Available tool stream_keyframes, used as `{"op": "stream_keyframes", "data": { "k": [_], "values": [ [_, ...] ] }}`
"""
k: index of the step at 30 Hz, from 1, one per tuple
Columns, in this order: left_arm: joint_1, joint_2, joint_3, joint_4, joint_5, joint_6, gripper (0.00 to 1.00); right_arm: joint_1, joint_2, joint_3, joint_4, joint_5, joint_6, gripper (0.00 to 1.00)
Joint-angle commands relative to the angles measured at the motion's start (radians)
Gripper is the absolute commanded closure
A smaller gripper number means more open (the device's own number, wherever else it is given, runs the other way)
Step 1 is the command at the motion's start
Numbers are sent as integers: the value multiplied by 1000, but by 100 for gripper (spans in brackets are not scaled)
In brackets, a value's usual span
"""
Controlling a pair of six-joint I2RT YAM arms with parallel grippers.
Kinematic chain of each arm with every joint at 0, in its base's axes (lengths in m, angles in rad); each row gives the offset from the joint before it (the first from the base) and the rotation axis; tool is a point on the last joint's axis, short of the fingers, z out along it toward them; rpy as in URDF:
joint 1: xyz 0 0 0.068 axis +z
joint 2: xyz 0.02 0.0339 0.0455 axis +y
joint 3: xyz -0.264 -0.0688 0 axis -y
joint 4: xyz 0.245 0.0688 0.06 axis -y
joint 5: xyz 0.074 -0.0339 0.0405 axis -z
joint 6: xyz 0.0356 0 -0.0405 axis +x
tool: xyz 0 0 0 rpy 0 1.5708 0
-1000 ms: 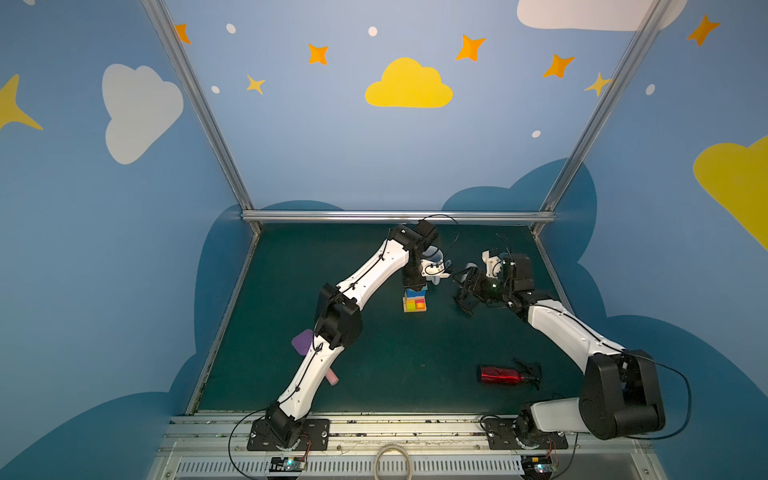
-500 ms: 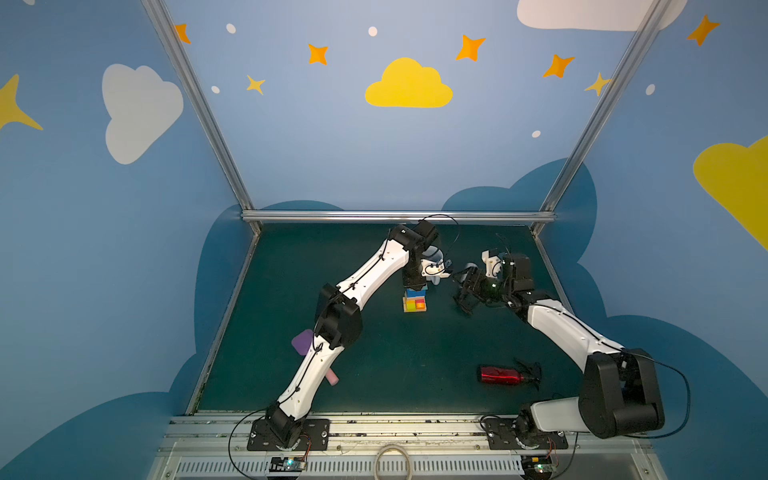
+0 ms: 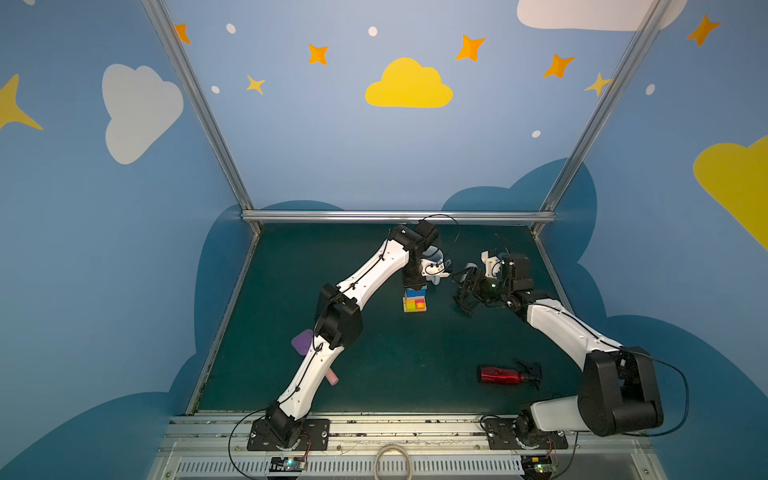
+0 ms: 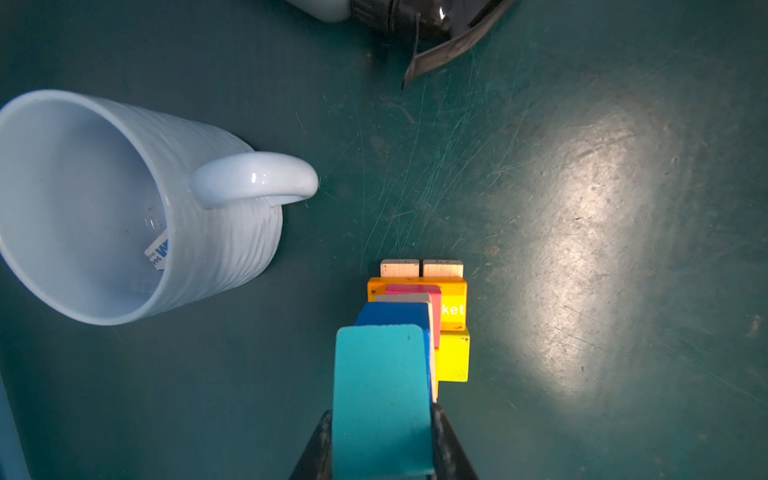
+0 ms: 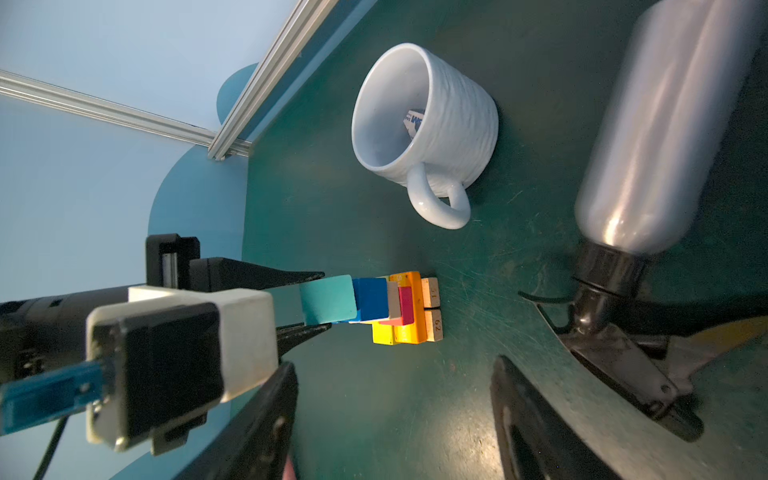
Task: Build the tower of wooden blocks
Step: 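Lower the teal block onto the blue cubes with the left gripper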
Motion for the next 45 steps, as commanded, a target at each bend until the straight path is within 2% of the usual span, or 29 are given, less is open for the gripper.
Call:
{"op": "stream_keyframes", "data": {
  "k": [1,19,23,33,45],
  "values": [
    [0,0,-20,-11,-4,-4,83,-3,7,35,13,-10,-1,28],
    [-3,-7,-23,-13,-10,-10,81,-3,14,37,14,-13,3,29],
    [-4,-9,-21,-11,-12,-13,74,-1,12,35,14,-13,5,29],
    [-8,-16,-22,-8,-19,-21,65,-2,8,33,13,-11,5,29],
    [-15,-19,-22,-6,-25,-22,60,-1,0,29,10,-11,5,28]
  ]
}}
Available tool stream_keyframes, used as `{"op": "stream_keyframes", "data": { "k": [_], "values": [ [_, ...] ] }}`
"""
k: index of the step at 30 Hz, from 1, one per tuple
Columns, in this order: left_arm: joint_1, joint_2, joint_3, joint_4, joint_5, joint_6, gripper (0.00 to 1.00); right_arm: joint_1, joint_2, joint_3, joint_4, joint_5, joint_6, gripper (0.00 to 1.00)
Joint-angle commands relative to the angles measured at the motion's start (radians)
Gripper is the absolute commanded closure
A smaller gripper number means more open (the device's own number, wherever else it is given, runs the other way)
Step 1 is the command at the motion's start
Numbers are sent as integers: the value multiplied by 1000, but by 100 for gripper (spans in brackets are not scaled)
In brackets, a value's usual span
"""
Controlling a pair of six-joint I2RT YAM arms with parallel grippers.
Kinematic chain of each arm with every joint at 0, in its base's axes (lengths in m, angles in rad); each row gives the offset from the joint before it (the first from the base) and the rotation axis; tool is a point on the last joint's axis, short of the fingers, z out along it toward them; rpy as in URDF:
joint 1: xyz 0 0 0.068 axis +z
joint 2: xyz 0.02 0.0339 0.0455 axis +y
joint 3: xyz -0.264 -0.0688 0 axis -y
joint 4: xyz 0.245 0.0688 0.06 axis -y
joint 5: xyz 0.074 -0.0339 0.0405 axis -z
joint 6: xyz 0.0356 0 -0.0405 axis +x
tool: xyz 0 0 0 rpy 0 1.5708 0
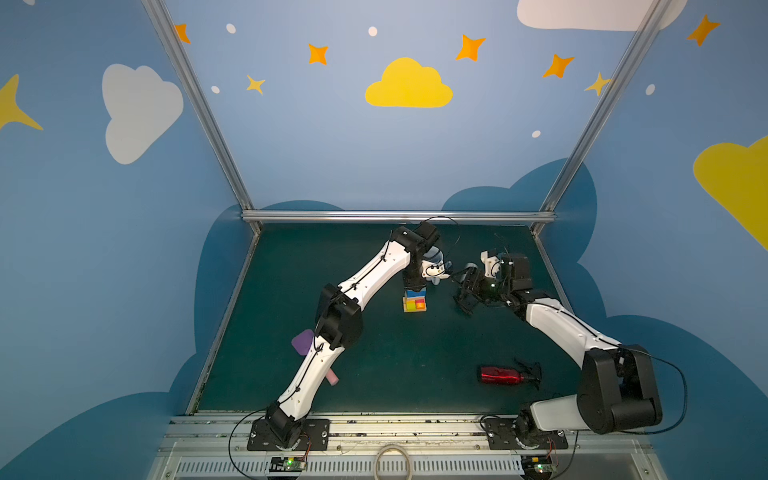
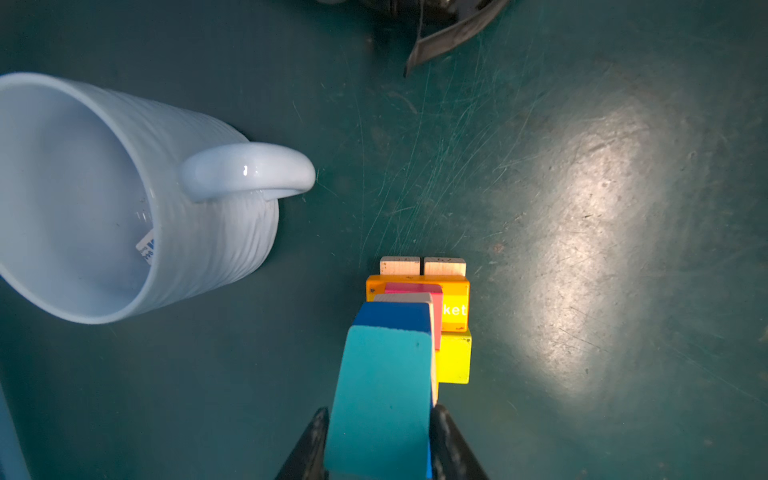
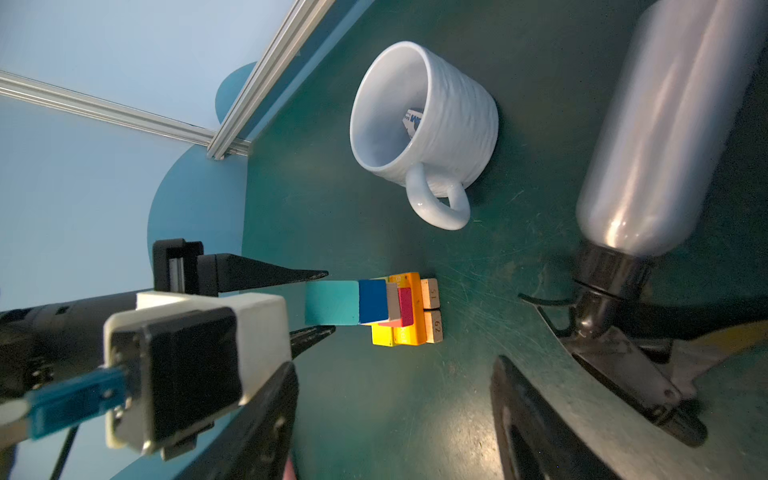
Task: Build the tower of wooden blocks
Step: 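Lower the teal block onto the blue cubes with the left gripper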
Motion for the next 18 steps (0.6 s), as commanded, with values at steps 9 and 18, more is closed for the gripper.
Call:
{"op": "stream_keyframes", "data": {
  "k": [9,18],
  "values": [
    [-4,-21,-7,-9,-6,-8,46,-1,-7,26,8,-10,4,28],
    [-5,-21,-9,0,-13,-14,19,-1,-7,26,8,-10,5,29]
  ]
}}
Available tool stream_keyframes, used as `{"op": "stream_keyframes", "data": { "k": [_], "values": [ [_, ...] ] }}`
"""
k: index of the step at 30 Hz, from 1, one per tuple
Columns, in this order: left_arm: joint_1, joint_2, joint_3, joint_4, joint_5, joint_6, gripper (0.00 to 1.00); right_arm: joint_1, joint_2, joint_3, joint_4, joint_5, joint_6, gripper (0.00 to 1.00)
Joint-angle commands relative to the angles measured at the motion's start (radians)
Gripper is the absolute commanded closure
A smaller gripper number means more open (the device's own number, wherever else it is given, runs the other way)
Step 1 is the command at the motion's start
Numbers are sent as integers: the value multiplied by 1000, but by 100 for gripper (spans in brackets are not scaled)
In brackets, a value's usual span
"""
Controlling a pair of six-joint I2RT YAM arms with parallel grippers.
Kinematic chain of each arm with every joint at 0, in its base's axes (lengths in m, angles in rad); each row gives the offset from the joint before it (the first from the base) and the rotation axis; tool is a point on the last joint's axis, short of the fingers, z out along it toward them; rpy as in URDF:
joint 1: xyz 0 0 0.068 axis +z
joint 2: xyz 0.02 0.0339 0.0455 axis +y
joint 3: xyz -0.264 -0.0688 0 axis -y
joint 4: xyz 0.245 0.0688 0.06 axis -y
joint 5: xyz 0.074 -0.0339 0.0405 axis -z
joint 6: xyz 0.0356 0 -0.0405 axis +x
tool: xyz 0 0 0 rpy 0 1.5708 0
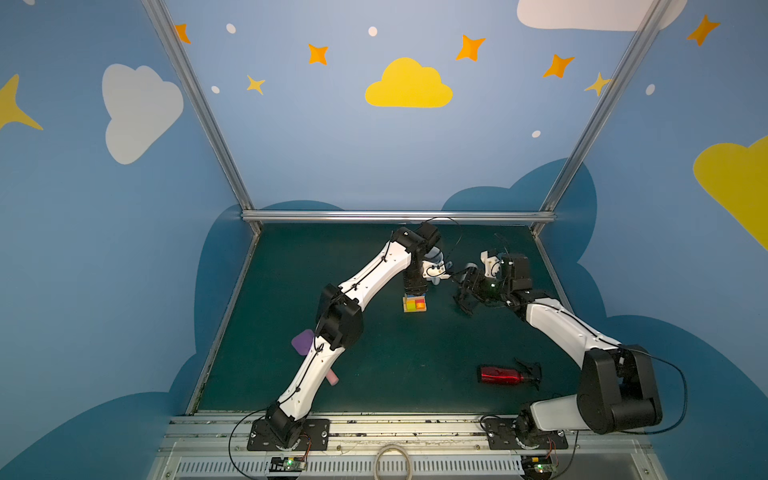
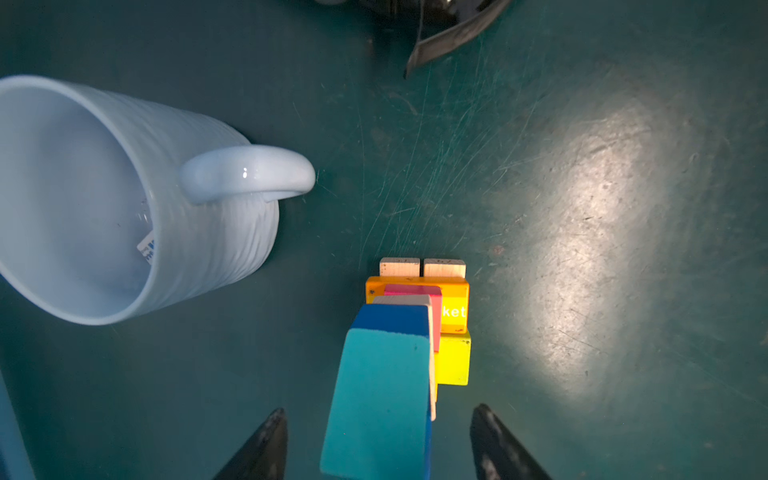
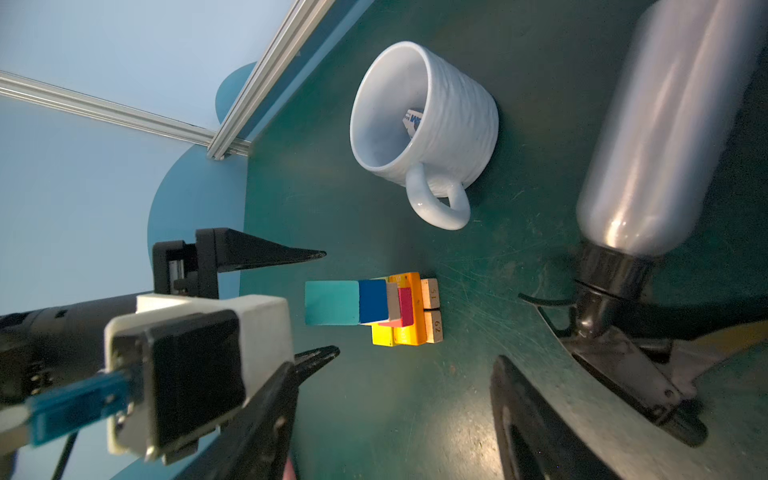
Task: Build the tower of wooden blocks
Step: 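Open the left gripper and lift it off the teal block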
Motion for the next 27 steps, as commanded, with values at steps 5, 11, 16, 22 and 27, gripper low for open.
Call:
{"op": "stream_keyframes", "data": {
  "k": [5,11,16,22,27],
  "values": [
    [0,-24,-9,5,-3,-11,3,-1,-3,30,7,-5,5,28],
    [-1,-22,-4,30,-26,-36,0,3,2,33,9,-15,8,28],
    [0,-17,38,-2,-24,-56,0,7,-2,34,9,-18,10,28],
    [-3,-32,55,-25,-23,-72,0,10,-1,34,8,-16,10,26],
    [-10,-37,86,-35,-41,-106,0,14,-12,32,1,-17,4,23]
  ]
}}
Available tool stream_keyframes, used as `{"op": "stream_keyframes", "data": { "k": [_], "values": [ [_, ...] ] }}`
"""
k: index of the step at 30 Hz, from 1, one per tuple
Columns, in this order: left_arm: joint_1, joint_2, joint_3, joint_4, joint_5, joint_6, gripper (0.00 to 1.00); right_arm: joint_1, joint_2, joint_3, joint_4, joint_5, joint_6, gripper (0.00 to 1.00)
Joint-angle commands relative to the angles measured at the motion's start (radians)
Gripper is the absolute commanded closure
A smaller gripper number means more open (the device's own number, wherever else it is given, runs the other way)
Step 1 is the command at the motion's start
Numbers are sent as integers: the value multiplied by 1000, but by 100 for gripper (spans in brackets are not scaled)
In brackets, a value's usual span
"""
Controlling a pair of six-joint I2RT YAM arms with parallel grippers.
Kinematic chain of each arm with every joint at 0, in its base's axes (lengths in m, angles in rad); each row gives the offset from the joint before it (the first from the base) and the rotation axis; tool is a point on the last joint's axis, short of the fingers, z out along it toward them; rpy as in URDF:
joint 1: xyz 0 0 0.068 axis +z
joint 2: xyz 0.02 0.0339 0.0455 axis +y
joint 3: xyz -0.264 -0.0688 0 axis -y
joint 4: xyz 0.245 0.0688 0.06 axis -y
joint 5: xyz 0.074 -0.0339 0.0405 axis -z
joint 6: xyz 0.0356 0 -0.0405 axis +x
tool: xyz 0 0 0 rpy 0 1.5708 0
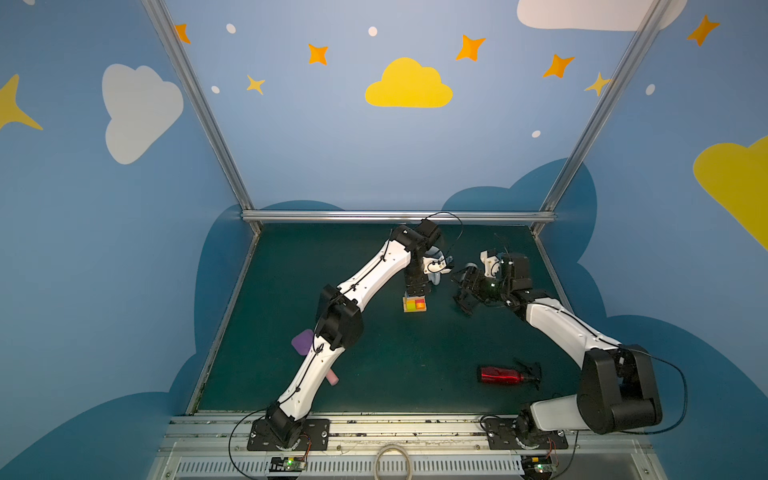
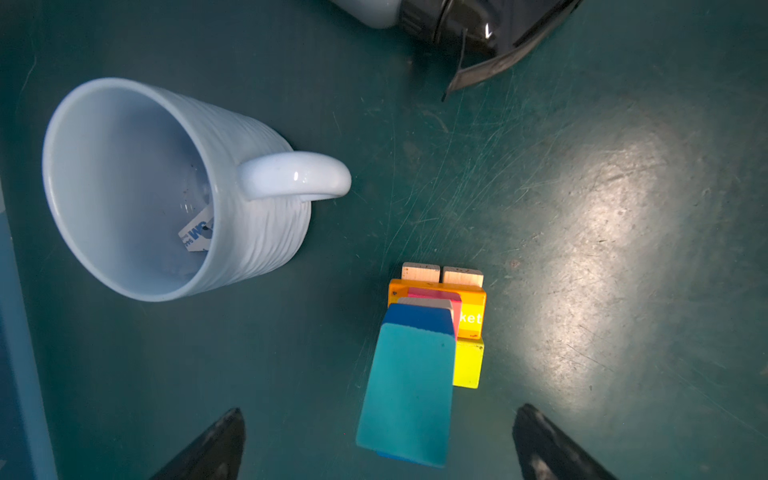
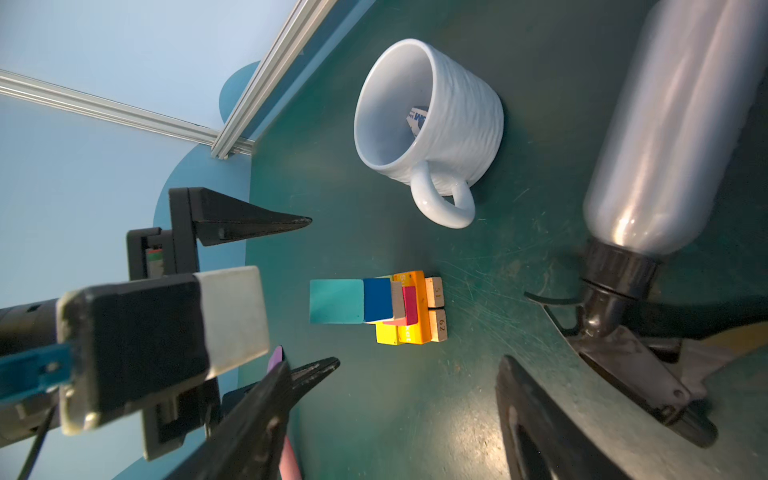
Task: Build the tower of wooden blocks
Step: 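Open the left gripper and lift it off the teal block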
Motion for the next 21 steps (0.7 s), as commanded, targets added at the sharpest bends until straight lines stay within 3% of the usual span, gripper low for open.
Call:
{"op": "stream_keyframes", "data": {
  "k": [1,10,21],
  "values": [
    [-8,-37,45,-41,-15,-37,0,8,-16,29,-4,-5,-5,22],
    [-8,-87,58,-61,-5,-114,0,10,-49,17,-28,11,-13,15],
    [14,-252,72,0,-14,-347,0,14,-143,4,-102,89,-43,13]
  ]
}}
